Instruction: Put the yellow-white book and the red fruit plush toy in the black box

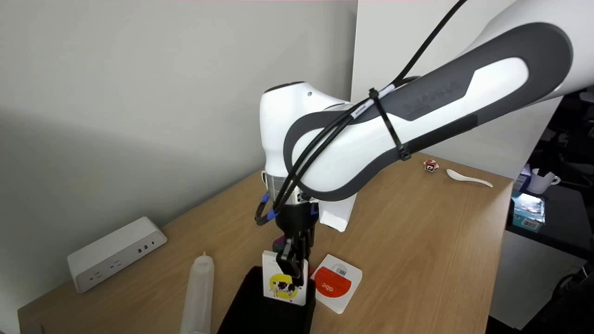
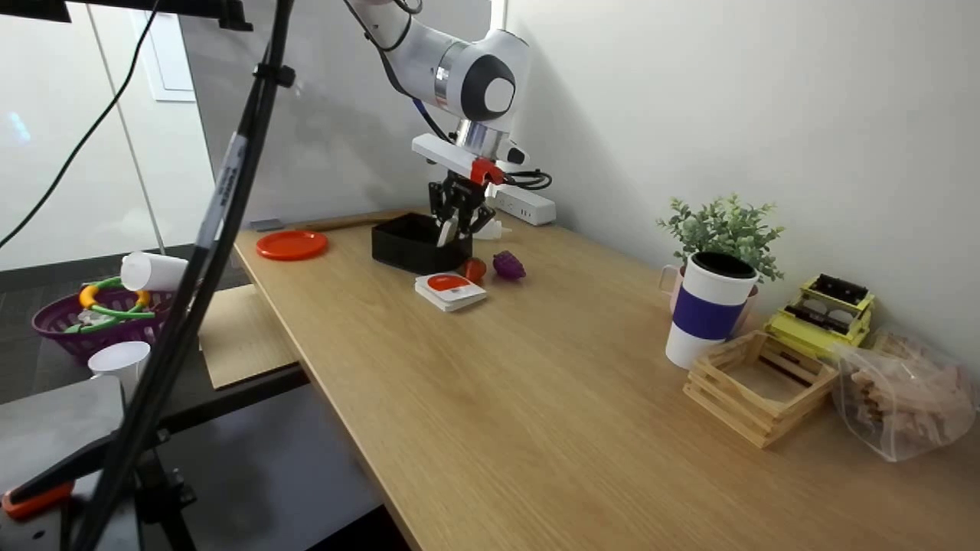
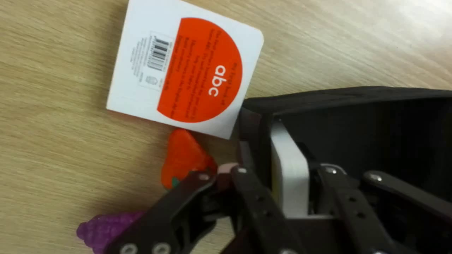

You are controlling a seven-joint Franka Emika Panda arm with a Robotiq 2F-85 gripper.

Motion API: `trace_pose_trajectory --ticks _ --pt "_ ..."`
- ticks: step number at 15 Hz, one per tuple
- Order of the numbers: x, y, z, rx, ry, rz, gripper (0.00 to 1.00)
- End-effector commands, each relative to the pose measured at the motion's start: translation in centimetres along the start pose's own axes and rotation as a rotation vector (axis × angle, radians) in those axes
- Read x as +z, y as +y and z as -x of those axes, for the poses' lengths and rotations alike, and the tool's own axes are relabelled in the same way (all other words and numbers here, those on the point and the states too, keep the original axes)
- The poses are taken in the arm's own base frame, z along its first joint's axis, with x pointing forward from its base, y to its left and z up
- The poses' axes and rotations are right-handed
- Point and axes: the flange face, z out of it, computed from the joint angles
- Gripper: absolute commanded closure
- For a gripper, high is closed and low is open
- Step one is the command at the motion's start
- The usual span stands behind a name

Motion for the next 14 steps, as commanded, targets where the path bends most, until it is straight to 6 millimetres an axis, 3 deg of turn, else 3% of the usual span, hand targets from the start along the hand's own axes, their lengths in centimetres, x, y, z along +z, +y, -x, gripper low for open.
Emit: trace_pose_trajectory --ticks 1,6,11,14 --pt "0.2 0.3 -0.4 0.012 -0.007 0.024 0.33" --pt "0.2 0.3 -0.3 0.011 -0.010 0.023 0.01" --pt "-0.1 -0.2 -0.3 0.013 -0.004 0.034 0.00" --pt "-1.3 -1.4 0.4 0.018 0.012 0.066 0.00"
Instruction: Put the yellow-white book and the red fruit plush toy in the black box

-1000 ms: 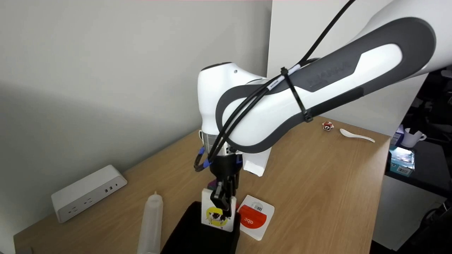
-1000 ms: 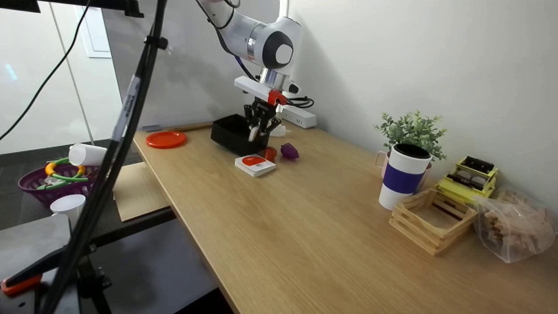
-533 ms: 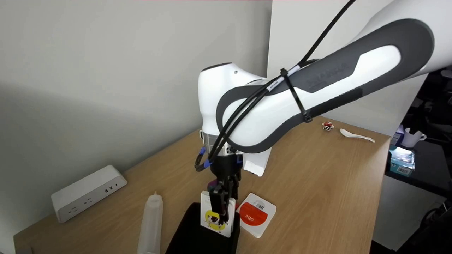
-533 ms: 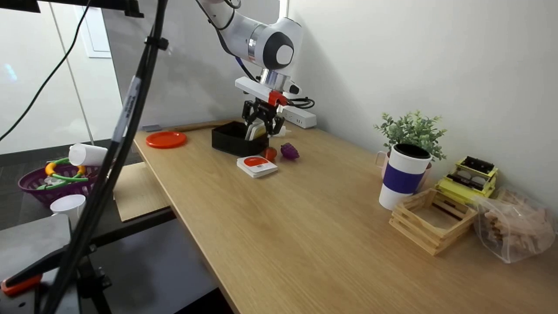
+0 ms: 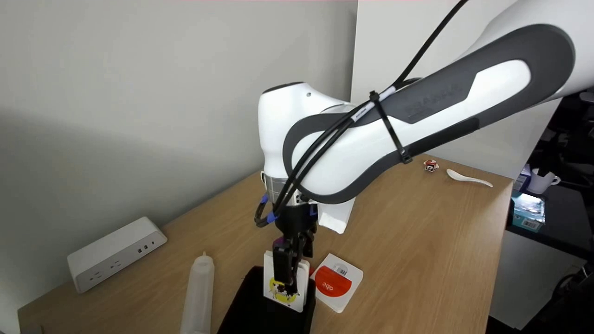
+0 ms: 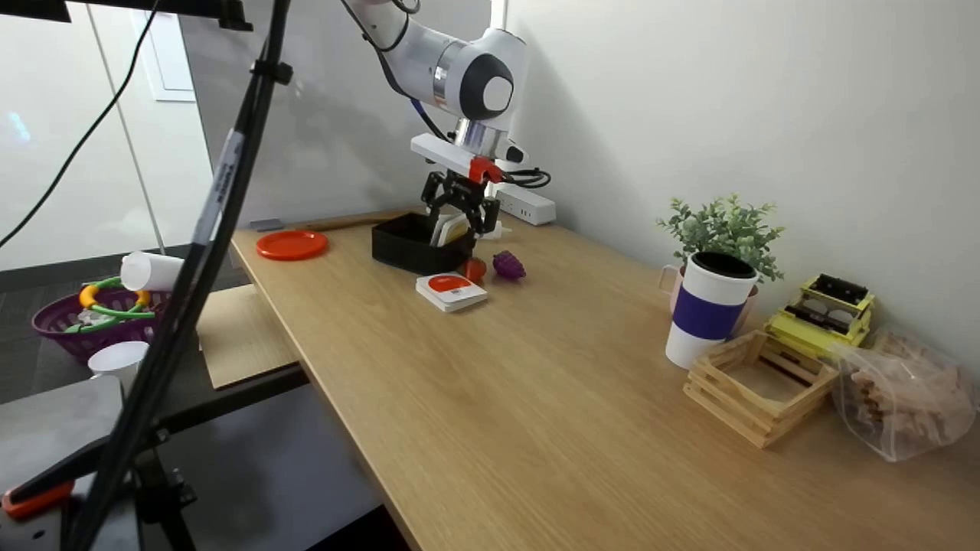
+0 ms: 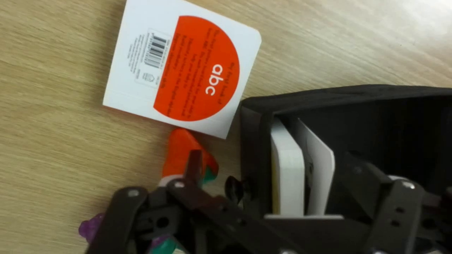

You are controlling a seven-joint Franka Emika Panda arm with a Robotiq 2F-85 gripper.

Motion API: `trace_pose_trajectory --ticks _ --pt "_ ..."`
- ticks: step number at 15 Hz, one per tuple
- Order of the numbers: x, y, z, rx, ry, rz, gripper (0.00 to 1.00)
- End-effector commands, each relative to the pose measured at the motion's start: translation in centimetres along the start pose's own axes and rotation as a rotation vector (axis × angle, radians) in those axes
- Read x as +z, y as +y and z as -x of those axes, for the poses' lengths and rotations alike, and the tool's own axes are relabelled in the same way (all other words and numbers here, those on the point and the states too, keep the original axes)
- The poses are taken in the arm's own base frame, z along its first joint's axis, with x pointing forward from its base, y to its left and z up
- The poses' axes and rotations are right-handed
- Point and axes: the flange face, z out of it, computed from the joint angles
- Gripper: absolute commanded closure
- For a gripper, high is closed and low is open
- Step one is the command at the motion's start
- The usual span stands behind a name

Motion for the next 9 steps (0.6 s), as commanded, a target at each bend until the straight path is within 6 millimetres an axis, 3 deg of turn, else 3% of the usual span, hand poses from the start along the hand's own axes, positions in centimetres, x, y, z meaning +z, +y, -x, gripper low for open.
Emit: trace_pose_trajectory --ticks 1,9 --pt "-1.7 -1.4 0.7 0.015 0.009 0.067 0.00" --pt "-4.6 -2.9 2.2 0.050 0.045 0.143 0.00"
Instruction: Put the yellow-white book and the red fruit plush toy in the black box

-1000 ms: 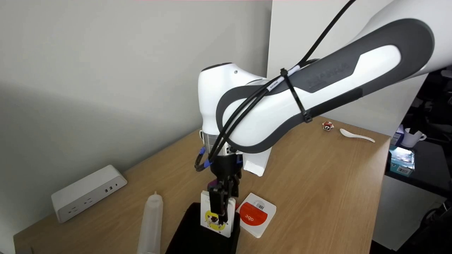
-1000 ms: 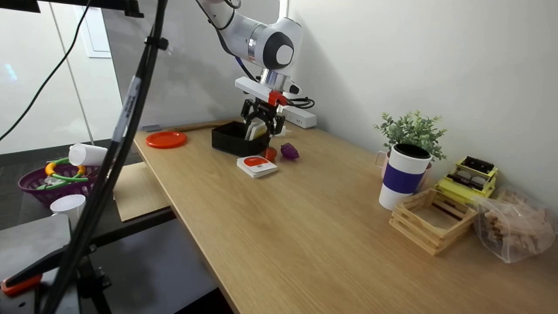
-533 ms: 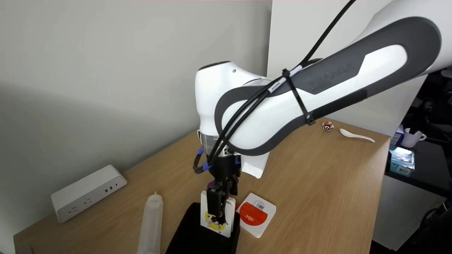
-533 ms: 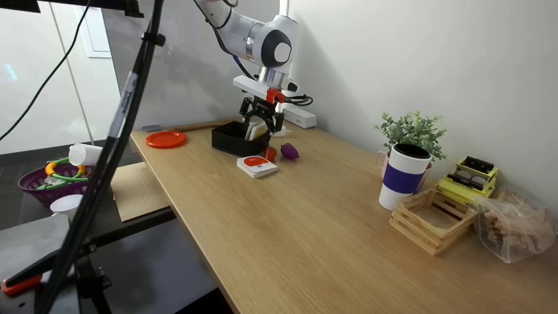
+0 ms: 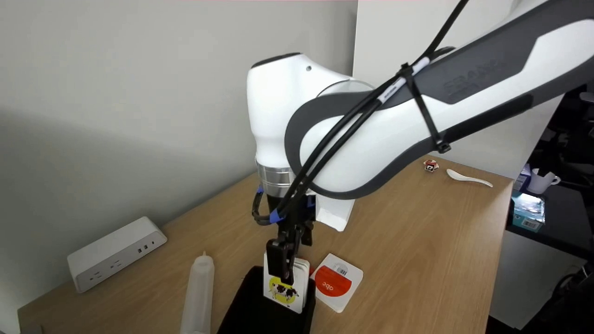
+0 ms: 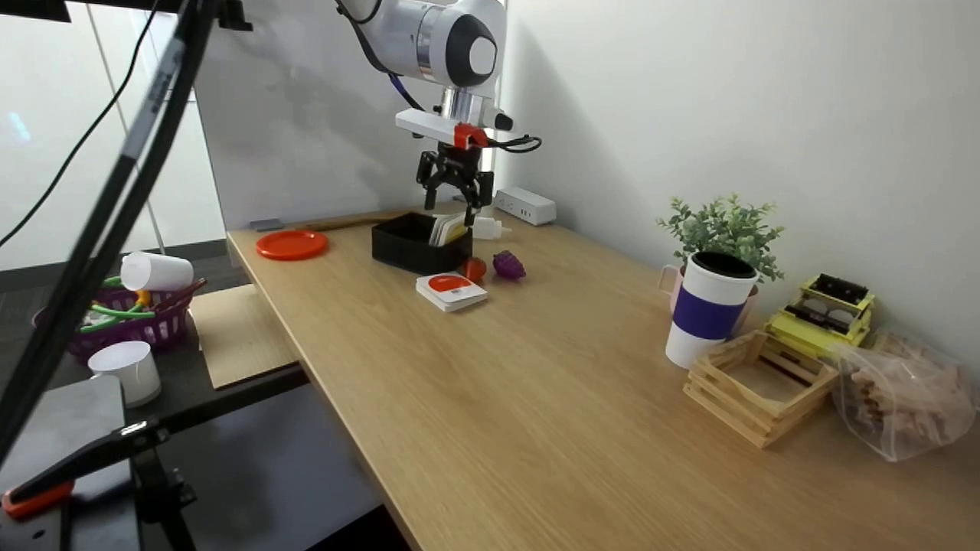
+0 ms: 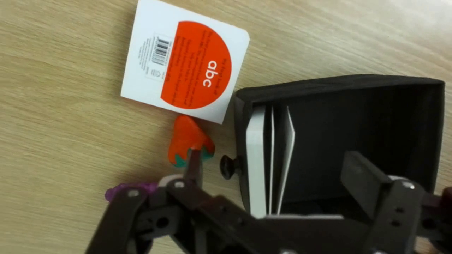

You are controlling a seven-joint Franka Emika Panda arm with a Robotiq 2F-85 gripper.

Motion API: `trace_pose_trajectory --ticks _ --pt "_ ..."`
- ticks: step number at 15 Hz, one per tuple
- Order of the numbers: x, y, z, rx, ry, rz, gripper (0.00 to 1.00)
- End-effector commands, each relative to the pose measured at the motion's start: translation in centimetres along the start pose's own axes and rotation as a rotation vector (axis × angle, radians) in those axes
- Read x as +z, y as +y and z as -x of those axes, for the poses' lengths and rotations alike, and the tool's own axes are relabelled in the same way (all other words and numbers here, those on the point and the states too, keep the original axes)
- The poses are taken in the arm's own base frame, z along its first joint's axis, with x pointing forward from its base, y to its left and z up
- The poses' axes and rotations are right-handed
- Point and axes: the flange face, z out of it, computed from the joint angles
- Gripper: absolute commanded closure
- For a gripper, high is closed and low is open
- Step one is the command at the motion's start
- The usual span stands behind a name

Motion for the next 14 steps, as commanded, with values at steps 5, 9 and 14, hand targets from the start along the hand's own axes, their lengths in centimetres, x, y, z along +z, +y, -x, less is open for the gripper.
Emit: trace_pose_trajectory --ticks 5,9,14 --pt "-2.9 1.6 1.5 0.132 0.106 0.111 0.00" --pt "-3.8 3.7 1.9 0.200 0.176 0.107 0.00" --pt "-3.1 3.1 0.5 0.183 0.161 0.101 0.00"
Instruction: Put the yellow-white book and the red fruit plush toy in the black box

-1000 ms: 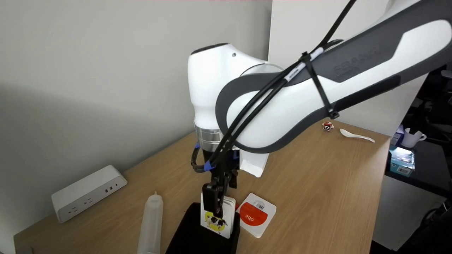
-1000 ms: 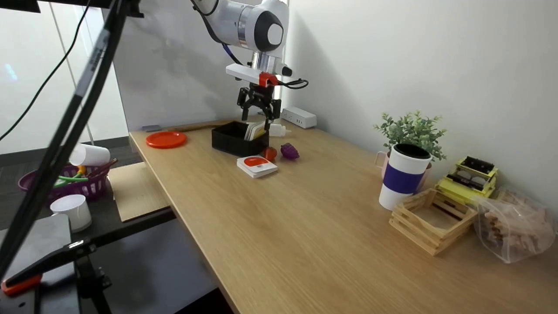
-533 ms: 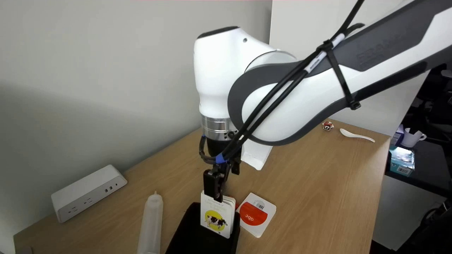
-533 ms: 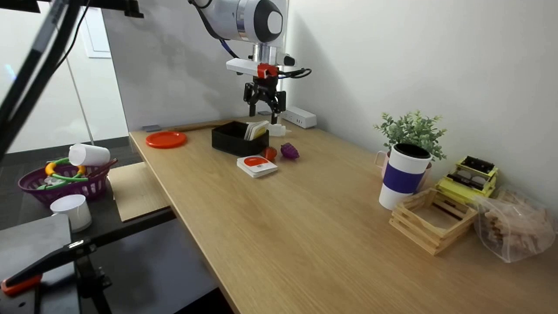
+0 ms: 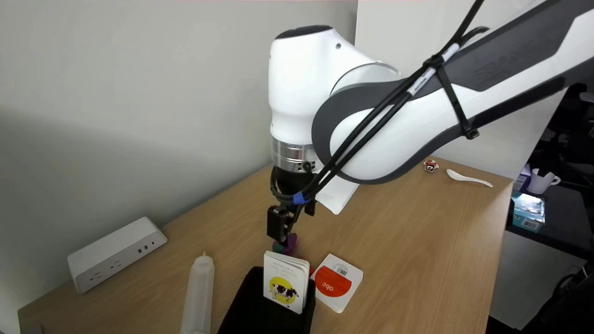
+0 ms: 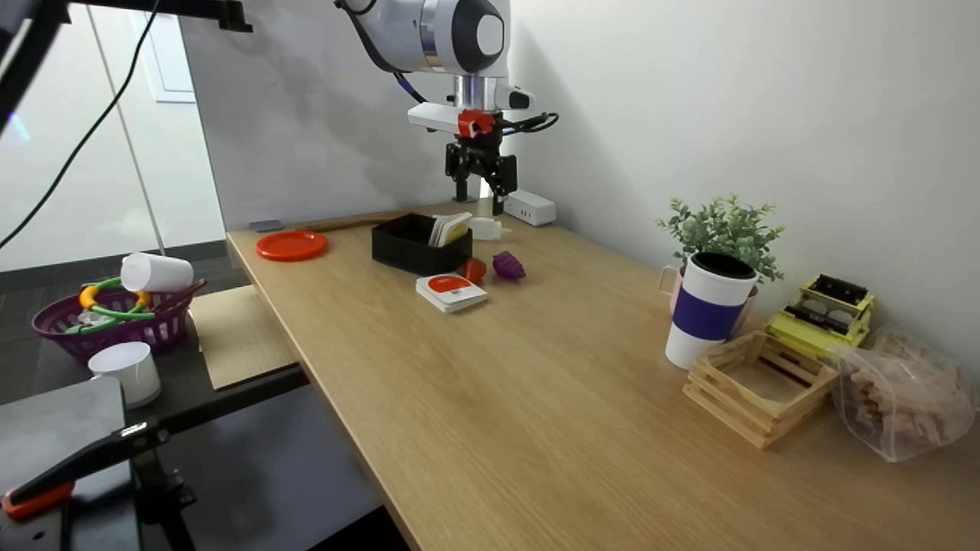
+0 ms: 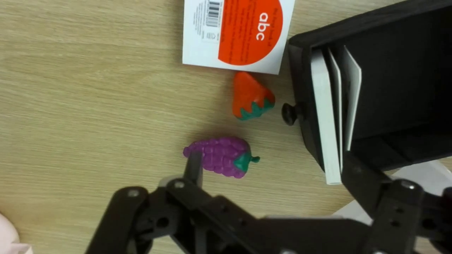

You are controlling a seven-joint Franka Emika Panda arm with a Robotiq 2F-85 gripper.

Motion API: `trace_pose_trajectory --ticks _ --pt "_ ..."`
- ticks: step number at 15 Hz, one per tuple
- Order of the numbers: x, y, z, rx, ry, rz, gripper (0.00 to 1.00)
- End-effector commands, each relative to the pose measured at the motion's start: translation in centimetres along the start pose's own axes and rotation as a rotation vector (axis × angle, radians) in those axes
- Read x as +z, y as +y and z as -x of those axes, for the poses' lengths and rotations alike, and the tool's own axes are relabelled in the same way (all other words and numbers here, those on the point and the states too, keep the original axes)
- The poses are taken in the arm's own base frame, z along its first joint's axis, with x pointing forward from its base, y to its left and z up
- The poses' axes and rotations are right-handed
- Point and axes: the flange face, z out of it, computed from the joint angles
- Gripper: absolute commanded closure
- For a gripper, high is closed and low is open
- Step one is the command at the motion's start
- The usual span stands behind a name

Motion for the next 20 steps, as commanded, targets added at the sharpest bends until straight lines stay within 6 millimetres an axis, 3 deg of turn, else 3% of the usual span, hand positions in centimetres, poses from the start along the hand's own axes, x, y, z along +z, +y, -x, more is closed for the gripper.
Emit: trace_pose_trajectory --ticks 1,4,10,11,16,20 --pt "0.2 0.4 0.0 -0.005 -0.020 0.009 0.00" --pt "0.7 2.3 0.0 -0.054 -0.099 0.028 0.00" --pt "2.3 5.2 0.1 -0.320 -0.330 0.009 0.00" --pt "1.8 4.7 0.7 -0.244 -0.284 0.032 0.00" --pt "2.2 4.7 0.7 -0.223 -0.263 0.057 0.00" --pt "3.0 5.2 -0.9 -0.262 -0.231 0.050 0.00"
